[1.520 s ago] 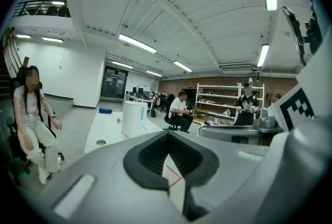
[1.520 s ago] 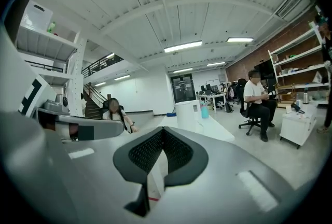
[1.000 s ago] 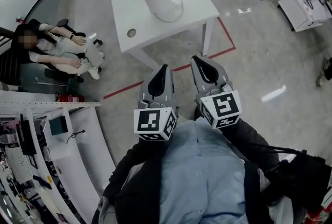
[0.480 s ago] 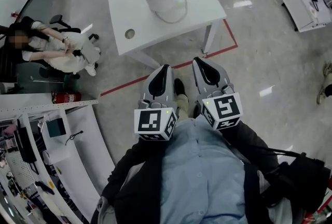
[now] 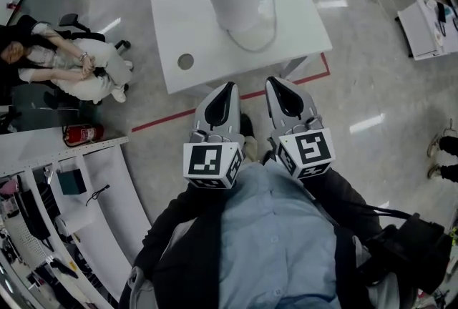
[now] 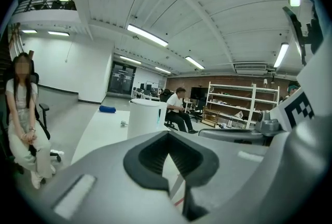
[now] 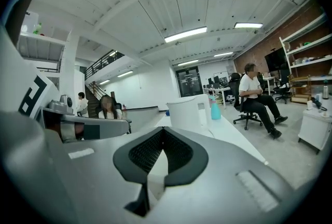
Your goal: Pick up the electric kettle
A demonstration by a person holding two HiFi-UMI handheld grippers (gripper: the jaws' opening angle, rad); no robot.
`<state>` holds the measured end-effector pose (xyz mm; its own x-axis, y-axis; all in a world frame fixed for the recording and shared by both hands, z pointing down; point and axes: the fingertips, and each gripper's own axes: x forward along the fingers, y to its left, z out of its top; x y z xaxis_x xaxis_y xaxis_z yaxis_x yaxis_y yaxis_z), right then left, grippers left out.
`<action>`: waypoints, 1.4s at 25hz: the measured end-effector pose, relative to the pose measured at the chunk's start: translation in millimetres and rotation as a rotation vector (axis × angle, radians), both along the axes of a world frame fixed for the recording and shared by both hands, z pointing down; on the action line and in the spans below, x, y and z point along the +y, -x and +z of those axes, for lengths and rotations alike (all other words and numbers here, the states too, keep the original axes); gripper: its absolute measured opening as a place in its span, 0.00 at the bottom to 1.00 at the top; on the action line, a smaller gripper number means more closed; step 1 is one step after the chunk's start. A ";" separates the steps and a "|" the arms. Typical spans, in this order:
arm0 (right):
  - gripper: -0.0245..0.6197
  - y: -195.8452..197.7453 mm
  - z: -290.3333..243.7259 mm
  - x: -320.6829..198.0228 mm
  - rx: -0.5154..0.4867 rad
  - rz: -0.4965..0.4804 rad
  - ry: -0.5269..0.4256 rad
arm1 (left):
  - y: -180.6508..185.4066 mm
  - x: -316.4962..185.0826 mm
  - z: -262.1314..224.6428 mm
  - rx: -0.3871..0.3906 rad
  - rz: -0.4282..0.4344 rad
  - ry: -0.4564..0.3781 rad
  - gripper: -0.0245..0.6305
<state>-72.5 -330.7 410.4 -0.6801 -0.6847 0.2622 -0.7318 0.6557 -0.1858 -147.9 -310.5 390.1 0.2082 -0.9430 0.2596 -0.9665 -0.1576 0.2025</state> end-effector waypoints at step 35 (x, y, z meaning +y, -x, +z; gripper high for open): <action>0.08 38.5 -1.6 -163.6 0.020 0.077 -0.040 | 81.3 -155.3 7.7 0.019 -0.104 -0.016 0.04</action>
<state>-111.0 -494.3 408.8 -0.6199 -0.7449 0.2468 -0.7836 0.6040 -0.1452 -229.3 -465.8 397.7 0.1133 -0.9639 0.2409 -0.9739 -0.0597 0.2190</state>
